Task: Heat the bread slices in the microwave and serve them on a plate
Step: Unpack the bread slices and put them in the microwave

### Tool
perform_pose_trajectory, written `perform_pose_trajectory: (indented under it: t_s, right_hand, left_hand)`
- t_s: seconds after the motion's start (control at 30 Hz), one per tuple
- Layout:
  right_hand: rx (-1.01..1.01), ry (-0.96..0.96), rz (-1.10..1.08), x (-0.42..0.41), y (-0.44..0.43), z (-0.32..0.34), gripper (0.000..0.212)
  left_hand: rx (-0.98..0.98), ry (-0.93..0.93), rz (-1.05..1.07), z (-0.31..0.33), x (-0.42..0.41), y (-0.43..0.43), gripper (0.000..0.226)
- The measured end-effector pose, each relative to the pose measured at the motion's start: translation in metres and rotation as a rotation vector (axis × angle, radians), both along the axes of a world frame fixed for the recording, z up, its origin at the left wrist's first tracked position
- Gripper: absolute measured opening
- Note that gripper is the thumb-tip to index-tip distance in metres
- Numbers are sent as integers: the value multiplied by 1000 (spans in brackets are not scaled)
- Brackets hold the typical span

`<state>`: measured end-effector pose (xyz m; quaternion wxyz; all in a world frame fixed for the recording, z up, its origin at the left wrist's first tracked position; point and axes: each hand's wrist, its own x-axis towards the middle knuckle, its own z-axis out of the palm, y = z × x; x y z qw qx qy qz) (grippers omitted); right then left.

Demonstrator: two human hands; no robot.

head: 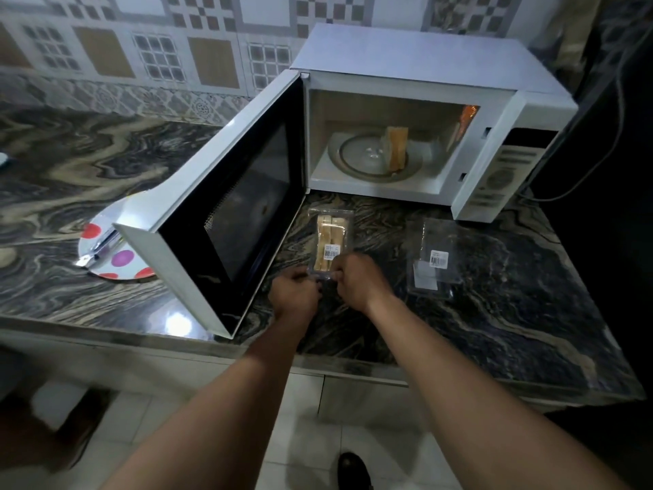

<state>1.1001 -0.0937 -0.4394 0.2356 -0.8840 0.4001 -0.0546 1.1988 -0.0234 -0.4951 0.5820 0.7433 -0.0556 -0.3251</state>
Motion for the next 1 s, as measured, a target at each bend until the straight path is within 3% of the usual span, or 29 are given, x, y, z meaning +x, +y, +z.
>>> perform_pose_trajectory:
  t_s: [0.17, 0.37, 0.5, 0.7, 0.9, 1.0]
  right_hand:
    - [-14, -20, 2, 1, -1, -2, 14]
    - [21, -56, -27, 2, -3, 3, 14]
    - [-21, -137, -16, 1, 0, 4, 11]
    - [-247, -387, -23, 1, -1, 7, 10]
    - [-292, -403, -44, 0, -9, 14, 16]
    - [-316, -406, -54, 1, -10, 18, 15]
  left_hand:
    - [-96, 75, 62, 19, -9, 4, 26]
    - [-51, 107, 100, 8, -5, 3, 26]
    - [19, 10, 89, -6, 0, -2, 24]
    - [97, -106, 94, -3, 0, -6, 26]
    - [227, -305, 12, 44, -12, 6, 23]
    - [226, -490, -44, 51, -15, 5, 23]
